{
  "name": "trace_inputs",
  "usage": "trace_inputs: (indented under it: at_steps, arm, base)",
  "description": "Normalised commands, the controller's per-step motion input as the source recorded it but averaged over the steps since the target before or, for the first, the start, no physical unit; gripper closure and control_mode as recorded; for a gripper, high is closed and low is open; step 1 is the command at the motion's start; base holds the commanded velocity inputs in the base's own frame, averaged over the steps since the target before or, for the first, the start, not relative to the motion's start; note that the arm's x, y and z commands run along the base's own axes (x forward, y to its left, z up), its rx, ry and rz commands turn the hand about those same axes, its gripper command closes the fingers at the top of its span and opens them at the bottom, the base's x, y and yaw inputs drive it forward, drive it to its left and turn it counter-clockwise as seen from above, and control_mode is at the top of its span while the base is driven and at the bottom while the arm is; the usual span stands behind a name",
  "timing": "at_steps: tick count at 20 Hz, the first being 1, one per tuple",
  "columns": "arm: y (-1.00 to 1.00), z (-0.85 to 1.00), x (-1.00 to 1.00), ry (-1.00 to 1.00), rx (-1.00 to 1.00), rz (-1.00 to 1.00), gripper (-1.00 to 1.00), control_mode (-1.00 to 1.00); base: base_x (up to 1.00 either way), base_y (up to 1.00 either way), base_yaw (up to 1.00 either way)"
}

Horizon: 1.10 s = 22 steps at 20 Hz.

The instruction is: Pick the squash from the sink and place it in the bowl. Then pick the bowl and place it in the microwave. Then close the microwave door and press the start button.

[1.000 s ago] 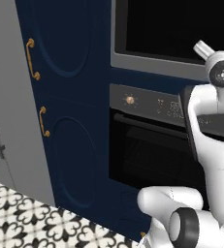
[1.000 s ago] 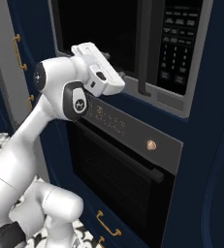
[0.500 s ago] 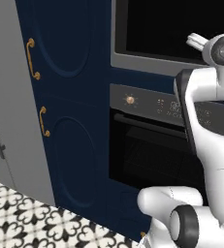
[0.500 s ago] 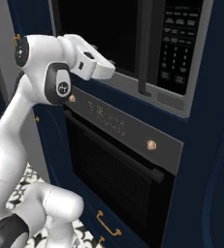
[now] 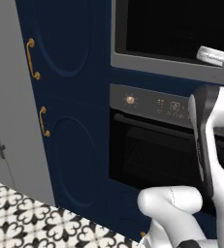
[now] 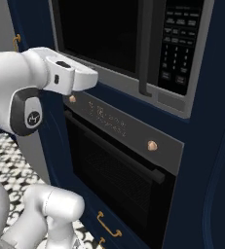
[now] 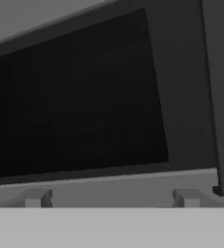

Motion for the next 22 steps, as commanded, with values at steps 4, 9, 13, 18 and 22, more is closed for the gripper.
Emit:
trace_inputs:
  at_steps: [4,9,13,18,22]
  arm:
    - [0.08,-0.28,-0.91,-0.12,-0.29,0.12,1.00,-1.00]
    - [-0.10,-0.32,-0.35,-0.03,-0.06,0.01,1.00,-1.00]
    - [-0.46,-0.08,0.00,0.09,0.00,-0.08,1.00,-1.00]
    - [-0.39,-0.03,0.00,0.08,0.00,-0.12,1.00,-1.00]
    - [-0.66,0.00,0.00,0.01,0.00,-0.06,1.00,-1.00]
  base:
    - [0.00,0.00,0.00]
    - [0.00,0.00,0.00]
    - [0.00,0.00,0.00]
    - [0.00,0.00,0.00]
    - [0.00,0.00,0.00]
